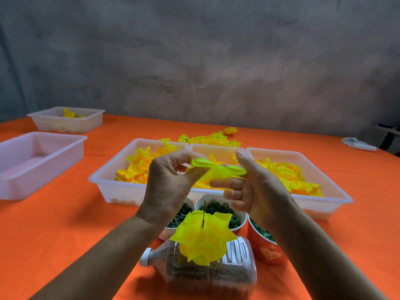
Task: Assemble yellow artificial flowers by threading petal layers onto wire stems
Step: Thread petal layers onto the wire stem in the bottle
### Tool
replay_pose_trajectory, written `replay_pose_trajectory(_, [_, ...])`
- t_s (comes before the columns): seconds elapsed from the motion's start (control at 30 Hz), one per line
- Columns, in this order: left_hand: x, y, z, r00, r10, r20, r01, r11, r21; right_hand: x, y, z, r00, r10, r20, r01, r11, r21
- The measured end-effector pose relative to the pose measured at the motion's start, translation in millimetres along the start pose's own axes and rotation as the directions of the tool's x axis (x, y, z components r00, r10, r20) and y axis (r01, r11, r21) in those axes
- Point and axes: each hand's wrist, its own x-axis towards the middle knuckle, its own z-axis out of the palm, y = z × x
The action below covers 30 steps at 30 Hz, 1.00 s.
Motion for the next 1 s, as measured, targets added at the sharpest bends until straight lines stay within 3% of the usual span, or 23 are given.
replay_pose_trajectory(0.13, [-10, -7, -5, 0.988, 0.093, 0.127, -0.115, 0.978, 0.177, 2, 4, 2, 0.995, -0.073, -0.065, 0.069, 0.995, -0.065])
replay_pose_trajectory(0.27, [-17, -16, -13, 0.994, 0.022, 0.106, -0.052, 0.957, 0.285, 4, 13, 1, 0.977, -0.154, -0.145, 0.143, 0.986, -0.081])
replay_pose_trajectory(0.4, [-16, -18, -15, 0.973, -0.224, -0.059, 0.23, 0.965, 0.124, 5, 18, 3, 0.963, -0.219, -0.156, 0.204, 0.974, -0.102])
replay_pose_trajectory(0.53, [-11, -11, -14, 0.901, -0.432, 0.03, 0.433, 0.901, -0.032, 3, 16, 11, 0.961, -0.247, -0.128, 0.234, 0.966, -0.106])
replay_pose_trajectory(0.67, [-9, -6, -12, 0.847, -0.519, 0.117, 0.531, 0.838, -0.128, -1, 15, 16, 0.962, -0.259, -0.086, 0.254, 0.965, -0.065])
replay_pose_trajectory(1.0, [-6, 4, -15, 0.816, -0.548, 0.185, 0.578, 0.786, -0.22, -4, 12, 11, 0.982, -0.185, -0.039, 0.181, 0.98, -0.08])
